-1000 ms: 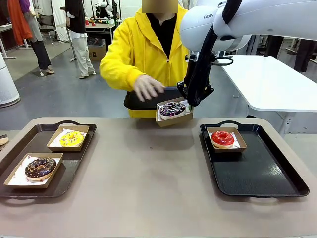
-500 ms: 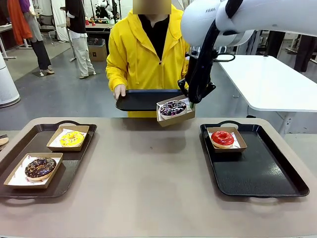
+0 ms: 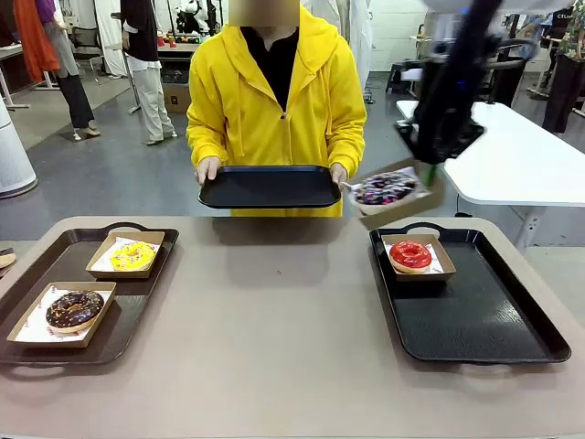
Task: Individually package the donuts and arrange them on the tray.
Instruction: Place the picked Paper togo box on the Handle tray.
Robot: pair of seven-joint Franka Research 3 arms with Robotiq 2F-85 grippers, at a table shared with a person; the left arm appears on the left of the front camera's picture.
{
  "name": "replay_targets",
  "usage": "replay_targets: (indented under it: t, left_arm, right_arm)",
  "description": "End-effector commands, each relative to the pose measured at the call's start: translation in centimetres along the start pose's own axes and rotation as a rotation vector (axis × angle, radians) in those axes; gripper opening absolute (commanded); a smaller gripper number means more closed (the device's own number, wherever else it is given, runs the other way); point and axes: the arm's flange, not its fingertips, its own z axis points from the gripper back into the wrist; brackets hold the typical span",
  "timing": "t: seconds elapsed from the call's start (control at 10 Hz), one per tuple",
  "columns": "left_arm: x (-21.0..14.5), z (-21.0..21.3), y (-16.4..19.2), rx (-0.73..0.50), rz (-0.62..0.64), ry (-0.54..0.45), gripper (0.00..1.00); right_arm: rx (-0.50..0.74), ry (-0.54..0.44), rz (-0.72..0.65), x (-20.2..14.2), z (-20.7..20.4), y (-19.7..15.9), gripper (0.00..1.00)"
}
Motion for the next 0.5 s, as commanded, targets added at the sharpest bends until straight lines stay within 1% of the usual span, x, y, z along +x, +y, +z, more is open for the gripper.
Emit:
replay_targets:
  t: [0.0,0.1,0.2,0.4]
  left_arm:
    - [-0.2,0.2,-0.1,-0.002,-0.003,-0.002,0.98]
    - [-0.2,0.2,-0.1,-0.002,-0.003,-0.002,0.98]
    - [-0.2,0.2,-0.1,-0.002,-0.003,-0.002,0.98]
    - [-0.2,0.2,-0.1,-0.002,-0.003,-0.002,0.98]
  right_arm:
    - [0.024,-0.007,-0.005,-1.8,-2.2,-4.6,0.01]
    - [0.014,-0.017,0.008,-2.0,-3.2,-6.8,0.01]
    - [-0.011,-0.04,-0.013,-1.8,-4.9,-9.1,0.01]
    - [0.004,-0.046,0.0,-0.7,-7.9,-11.8,0.01]
